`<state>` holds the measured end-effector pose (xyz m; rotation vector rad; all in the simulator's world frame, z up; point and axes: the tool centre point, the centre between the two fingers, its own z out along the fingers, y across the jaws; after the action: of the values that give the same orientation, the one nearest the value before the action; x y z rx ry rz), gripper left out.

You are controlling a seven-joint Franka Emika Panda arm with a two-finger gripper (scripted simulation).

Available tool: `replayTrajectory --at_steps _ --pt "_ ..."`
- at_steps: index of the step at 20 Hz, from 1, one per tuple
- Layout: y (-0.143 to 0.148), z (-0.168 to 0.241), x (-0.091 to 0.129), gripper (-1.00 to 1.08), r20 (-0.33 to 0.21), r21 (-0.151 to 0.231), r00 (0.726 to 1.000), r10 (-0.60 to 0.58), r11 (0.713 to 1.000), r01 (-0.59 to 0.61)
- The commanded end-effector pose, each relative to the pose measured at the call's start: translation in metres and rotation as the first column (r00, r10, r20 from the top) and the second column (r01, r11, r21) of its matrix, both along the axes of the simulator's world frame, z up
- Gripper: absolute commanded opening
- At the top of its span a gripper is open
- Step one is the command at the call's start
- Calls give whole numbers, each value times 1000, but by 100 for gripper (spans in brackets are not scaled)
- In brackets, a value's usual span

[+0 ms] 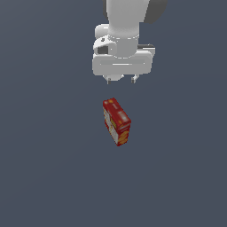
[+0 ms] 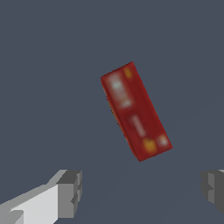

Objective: Pick up the object and move it to a goal position.

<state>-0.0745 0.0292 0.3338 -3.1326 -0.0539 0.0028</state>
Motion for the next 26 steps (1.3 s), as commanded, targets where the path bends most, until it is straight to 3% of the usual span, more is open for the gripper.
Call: replayTrajectory --at_steps 1,12,26 --pt "0 0 0 100 0 0 1000 0 1000 0" --pt "-23 4 10 100 32 7 997 -73 997 72" --pt "-21 -22 22 100 24 -2 997 76 997 -76"
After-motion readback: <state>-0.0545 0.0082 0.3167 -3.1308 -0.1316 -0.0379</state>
